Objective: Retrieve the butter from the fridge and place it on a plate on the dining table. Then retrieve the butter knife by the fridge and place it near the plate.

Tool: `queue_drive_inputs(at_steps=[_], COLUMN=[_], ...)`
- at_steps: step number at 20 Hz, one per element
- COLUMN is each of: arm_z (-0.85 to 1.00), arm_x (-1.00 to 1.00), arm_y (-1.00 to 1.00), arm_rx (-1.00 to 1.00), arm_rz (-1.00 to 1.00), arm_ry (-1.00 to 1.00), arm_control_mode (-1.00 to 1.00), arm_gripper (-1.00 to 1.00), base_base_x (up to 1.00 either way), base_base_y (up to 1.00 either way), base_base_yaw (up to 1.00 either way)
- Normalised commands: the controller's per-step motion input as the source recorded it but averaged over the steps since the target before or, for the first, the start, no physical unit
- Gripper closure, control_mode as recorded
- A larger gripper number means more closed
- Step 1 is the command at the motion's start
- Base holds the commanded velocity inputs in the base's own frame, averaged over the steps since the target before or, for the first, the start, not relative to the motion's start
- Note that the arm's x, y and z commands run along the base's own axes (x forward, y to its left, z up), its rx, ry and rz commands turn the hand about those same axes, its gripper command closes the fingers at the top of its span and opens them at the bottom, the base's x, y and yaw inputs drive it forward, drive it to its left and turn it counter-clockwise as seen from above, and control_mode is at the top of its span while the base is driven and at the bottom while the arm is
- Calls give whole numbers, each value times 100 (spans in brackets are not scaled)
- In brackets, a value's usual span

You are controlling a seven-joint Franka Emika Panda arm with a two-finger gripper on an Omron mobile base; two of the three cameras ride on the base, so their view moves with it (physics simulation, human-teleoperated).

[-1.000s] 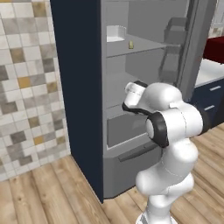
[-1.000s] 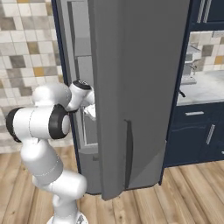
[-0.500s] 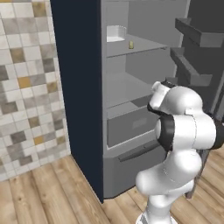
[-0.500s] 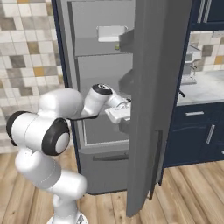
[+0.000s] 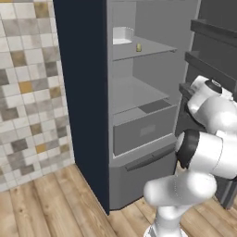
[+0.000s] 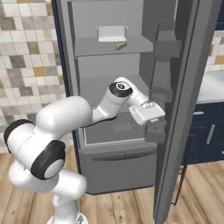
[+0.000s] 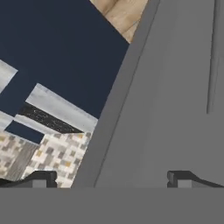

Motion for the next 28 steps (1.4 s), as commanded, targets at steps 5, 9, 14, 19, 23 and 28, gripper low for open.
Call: queue_drive_inputs(at_steps=[5,9,14,19,23,28], arm_z=[16,34,-17,-36,-46,-22], arm_x=[-5,4,16,46,48,-4], arm_y=[100,100,94,75,62,67], arm_rx=[-31,-27,22,42,12,24], arm_rz=[3,-3,-37,-43,-48,-41], arm_ry=[-17,-20,-51,-50,-36,-57], arm_control_mode=[-100,-100,-100,-100,-100,-100], arm_gripper=[-100,-100,-100,-100,-100,-100], base_base_x=[0,0,0,0,0,0], base_base_y=[0,0,0,0,0,0], base_base_yaw=[0,0,0,0,0,0])
